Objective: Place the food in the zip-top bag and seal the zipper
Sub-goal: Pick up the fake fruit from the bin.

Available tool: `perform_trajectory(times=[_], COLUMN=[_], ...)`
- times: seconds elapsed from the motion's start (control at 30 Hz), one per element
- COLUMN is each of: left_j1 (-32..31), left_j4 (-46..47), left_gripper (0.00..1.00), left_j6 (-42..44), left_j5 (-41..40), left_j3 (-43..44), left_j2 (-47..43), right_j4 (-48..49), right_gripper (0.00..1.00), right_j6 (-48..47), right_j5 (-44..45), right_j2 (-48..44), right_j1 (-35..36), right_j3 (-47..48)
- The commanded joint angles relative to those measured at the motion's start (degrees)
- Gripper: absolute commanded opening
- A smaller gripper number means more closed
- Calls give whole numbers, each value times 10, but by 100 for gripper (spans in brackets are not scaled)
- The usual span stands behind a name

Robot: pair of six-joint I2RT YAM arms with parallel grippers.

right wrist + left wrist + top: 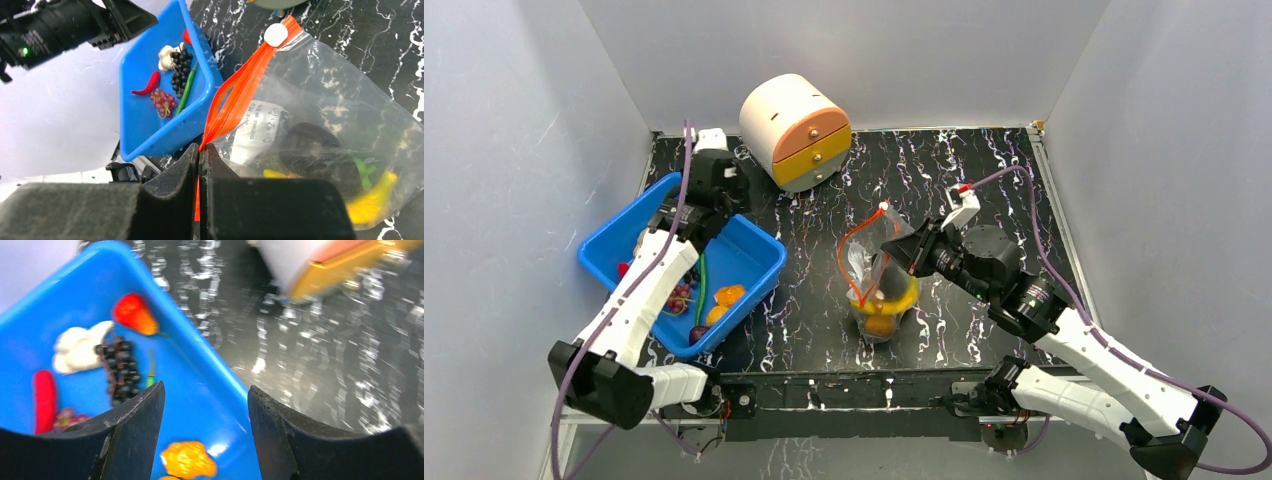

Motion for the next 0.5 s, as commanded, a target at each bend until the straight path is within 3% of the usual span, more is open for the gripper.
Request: perform_trajectory(times=[0.0, 0.13, 0.27, 0.47], left_j1=[84, 185, 239, 306], left_j4=[-6, 5, 19, 40], left_gripper=[59, 54, 54, 62], left_j6=[33, 25, 25, 13], left_j5=[-51, -8, 11, 32], left_j3=[6, 7, -4, -45], left_j2=[23, 60, 91, 129], right_j4=[0, -2, -25, -48], right_gripper=[0, 0, 0, 0], right_j6=[-21, -20, -19, -21], right_j5=[11, 1, 6, 15], right_j2=[-5, -8, -3, 9], right_j1=[2, 2, 1, 2], right_j3=[20, 23, 38, 63])
